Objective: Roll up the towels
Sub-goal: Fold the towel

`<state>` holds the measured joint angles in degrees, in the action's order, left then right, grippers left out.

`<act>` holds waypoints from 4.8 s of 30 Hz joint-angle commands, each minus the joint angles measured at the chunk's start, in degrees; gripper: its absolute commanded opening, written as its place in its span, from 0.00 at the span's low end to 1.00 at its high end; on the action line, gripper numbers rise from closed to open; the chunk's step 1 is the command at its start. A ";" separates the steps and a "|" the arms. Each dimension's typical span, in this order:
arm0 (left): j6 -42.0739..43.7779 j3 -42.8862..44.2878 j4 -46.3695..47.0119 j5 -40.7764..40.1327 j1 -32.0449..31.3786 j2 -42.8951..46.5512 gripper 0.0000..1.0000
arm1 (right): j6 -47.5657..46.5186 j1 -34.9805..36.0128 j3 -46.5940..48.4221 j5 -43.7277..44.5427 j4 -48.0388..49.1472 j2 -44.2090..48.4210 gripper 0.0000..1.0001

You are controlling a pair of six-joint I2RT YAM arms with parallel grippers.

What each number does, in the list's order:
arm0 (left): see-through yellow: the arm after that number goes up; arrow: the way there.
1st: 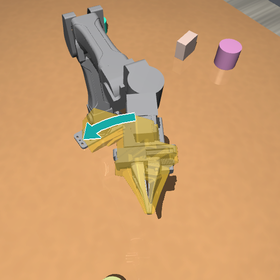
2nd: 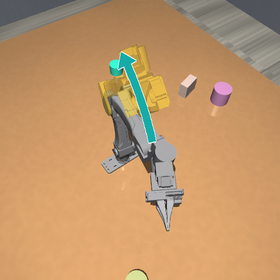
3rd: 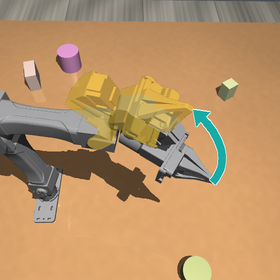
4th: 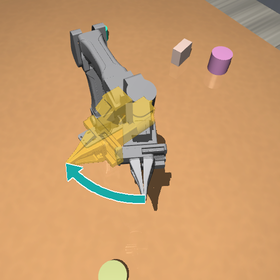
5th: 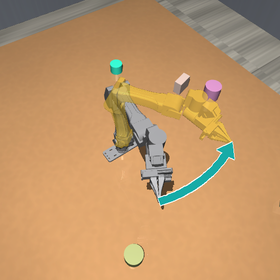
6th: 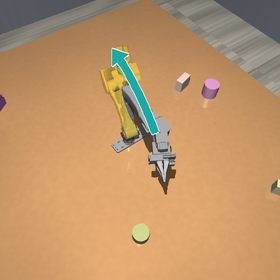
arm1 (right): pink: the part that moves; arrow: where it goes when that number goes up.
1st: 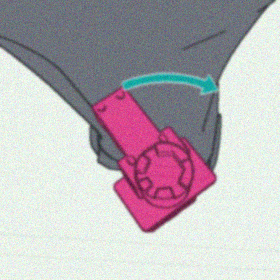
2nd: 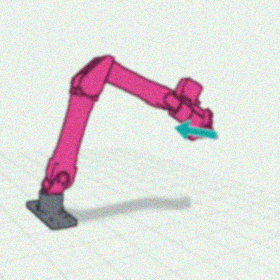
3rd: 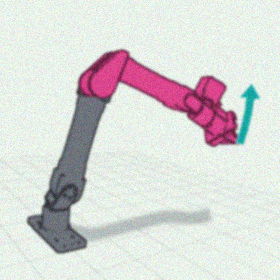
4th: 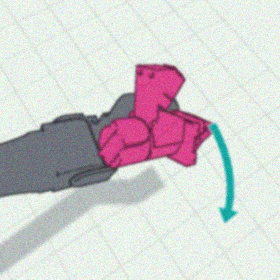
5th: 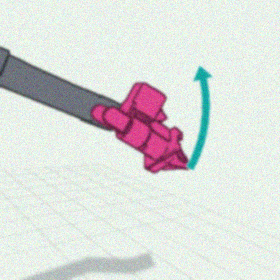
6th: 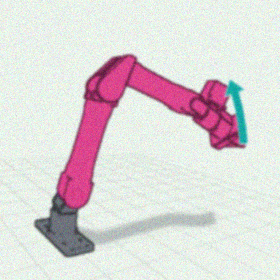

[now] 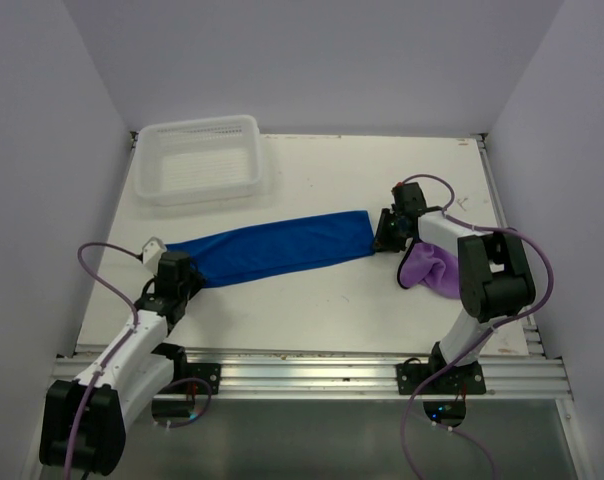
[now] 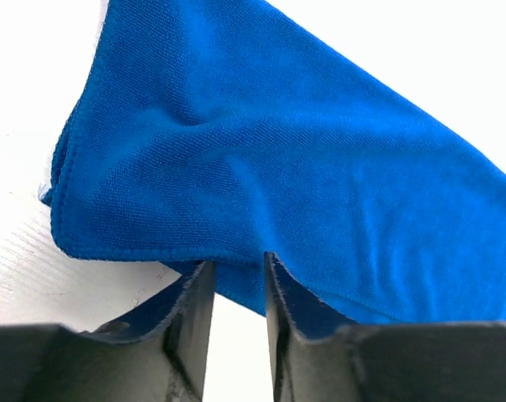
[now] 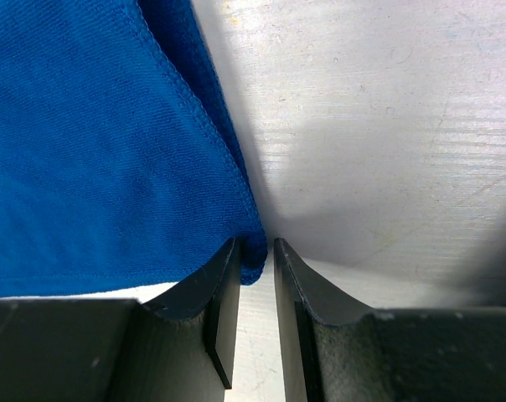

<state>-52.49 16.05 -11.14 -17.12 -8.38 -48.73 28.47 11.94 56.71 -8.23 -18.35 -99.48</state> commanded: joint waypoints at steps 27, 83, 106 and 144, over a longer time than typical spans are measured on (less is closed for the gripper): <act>-1.74 0.82 1.12 2.09 -0.23 3.11 0.00 | -0.43 -0.17 1.04 0.58 0.07 -0.36 0.27; 17.68 24.64 -2.93 0.69 -0.23 -2.16 1.00 | 2.64 0.18 -1.60 -2.32 0.51 -0.36 0.21; 27.18 33.78 -2.93 9.29 -0.23 -10.33 1.00 | -1.13 -5.17 10.61 23.24 -17.50 10.88 0.00; 27.97 32.29 -2.05 12.91 -0.23 -5.50 1.00 | -7.72 18.81 29.76 6.74 -14.87 4.56 0.00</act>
<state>-25.87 48.84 -15.46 -4.47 -8.40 -55.40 23.79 28.82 81.78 0.40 -30.68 -94.15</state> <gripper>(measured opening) 0.994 0.014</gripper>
